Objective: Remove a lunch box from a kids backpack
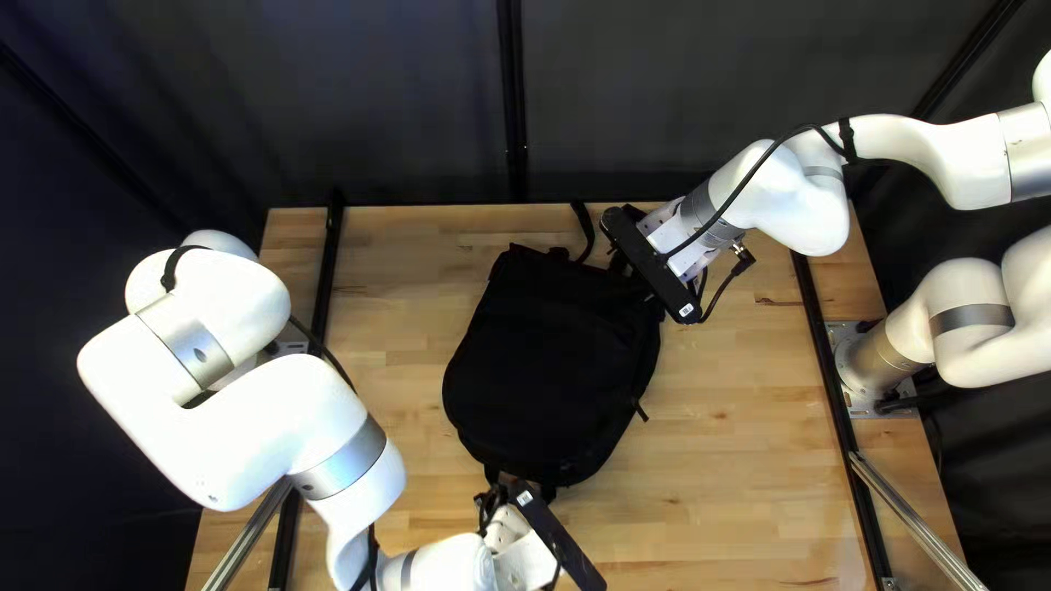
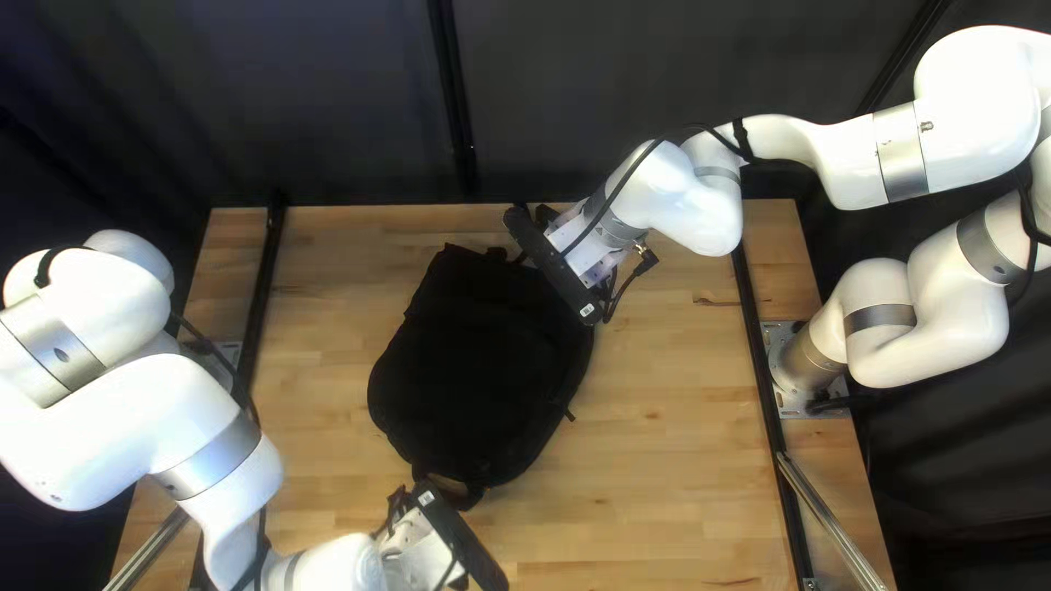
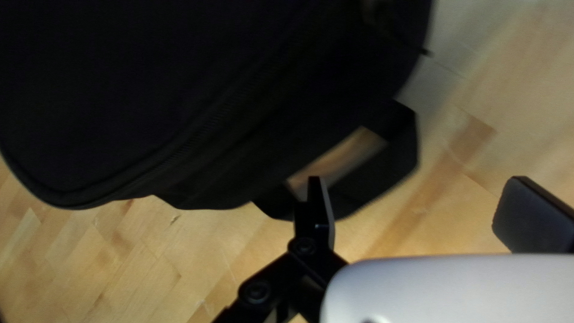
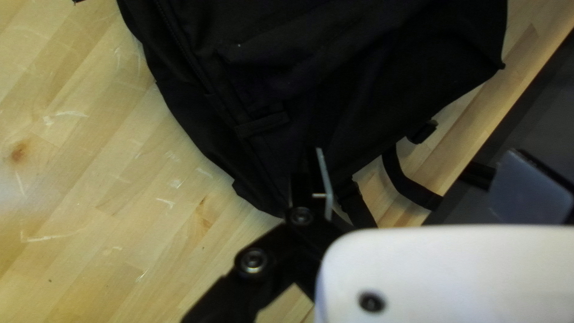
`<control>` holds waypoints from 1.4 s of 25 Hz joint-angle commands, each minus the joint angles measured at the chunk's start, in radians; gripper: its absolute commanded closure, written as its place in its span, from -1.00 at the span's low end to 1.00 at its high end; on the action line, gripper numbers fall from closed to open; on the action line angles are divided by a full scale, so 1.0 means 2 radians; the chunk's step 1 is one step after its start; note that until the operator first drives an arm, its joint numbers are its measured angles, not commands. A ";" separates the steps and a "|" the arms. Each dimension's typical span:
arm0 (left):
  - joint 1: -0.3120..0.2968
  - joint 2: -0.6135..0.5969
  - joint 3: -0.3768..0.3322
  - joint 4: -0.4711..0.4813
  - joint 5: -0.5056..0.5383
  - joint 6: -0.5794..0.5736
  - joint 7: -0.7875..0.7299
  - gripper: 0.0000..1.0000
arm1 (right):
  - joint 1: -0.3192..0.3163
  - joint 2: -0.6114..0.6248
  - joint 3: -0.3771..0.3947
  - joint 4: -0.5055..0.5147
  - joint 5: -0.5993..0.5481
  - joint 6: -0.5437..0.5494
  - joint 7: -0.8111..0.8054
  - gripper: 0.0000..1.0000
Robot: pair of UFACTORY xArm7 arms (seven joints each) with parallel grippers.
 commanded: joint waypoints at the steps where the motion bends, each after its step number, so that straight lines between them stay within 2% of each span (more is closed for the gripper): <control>1: 0.005 0.005 0.018 -0.007 -0.001 -0.010 -0.069 -1.00 | 0.000 0.000 0.000 0.000 0.000 0.000 0.000 -1.00; 5: 0.014 0.012 0.028 0.008 -0.007 -0.022 -0.109 -1.00 | 0.000 0.000 0.000 0.000 0.000 0.000 0.000 -1.00; 13: 0.023 -0.004 0.036 0.017 -0.007 -0.025 -0.122 -1.00 | 0.000 0.000 0.000 0.000 0.000 0.000 0.000 -1.00; 22: 0.033 0.014 0.048 0.036 -0.002 -0.052 -0.151 -1.00 | 0.000 0.000 0.000 0.000 0.000 0.000 0.000 -1.00; 28: 0.032 0.012 0.047 0.029 -0.002 -0.058 -0.163 -1.00 | 0.000 0.000 0.000 0.000 0.000 0.000 0.000 -1.00; 35: 0.025 0.020 0.042 0.050 -0.008 -0.044 -0.153 -1.00 | 0.000 0.000 0.000 0.000 0.000 0.000 0.000 -1.00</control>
